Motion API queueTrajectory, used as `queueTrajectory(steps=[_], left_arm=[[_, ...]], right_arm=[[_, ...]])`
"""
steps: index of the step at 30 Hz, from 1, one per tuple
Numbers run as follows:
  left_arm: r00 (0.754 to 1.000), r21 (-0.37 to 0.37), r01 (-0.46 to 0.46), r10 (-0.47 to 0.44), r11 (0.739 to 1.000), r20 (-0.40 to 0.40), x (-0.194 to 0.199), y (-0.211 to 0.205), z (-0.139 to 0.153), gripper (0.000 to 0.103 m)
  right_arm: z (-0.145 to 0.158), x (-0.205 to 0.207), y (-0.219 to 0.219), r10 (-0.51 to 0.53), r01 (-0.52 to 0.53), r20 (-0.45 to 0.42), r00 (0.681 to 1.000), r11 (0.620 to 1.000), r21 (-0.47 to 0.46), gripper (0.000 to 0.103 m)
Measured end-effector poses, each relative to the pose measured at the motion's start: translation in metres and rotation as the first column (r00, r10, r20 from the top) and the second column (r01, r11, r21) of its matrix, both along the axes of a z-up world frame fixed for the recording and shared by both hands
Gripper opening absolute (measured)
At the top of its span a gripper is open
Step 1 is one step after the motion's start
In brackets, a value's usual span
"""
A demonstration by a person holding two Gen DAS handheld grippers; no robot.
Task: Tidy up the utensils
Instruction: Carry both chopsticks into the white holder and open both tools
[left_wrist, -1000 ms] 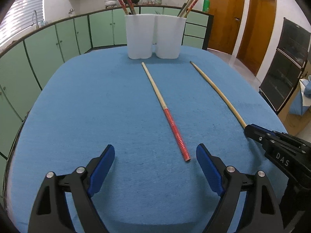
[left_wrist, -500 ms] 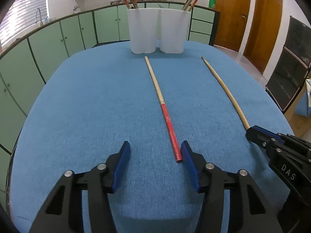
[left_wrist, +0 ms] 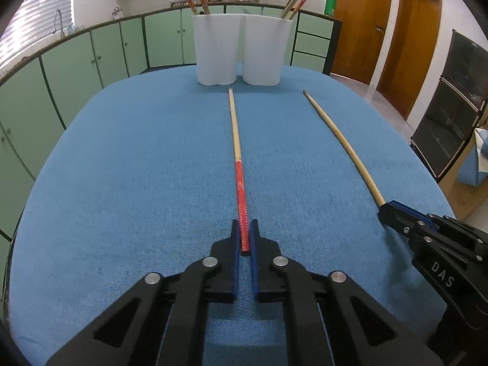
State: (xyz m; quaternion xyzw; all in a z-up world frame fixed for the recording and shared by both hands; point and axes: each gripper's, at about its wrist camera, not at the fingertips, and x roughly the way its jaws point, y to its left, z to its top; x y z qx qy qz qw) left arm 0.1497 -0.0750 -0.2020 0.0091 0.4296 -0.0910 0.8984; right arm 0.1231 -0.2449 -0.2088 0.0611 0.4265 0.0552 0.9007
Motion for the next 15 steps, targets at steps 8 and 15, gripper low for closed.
queueTrajectory(steps=[8, 15], left_arm=[[1.0, -0.021, -0.003, 0.003, 1.0, 0.017, -0.004, 0.008, 0.014, 0.006], [0.995, 0.0, 0.01, -0.01, 1.0, 0.097, -0.012, 0.013, 0.052, 0.006]], right_arm=[[0.017, -0.01, -0.005, -0.009, 0.011, 0.048, 0.999, 0.999, -0.036, 0.006], [0.048, -0.013, -0.01, -0.007, 0.012, 0.117, 0.993, 0.999, -0.043, 0.006]])
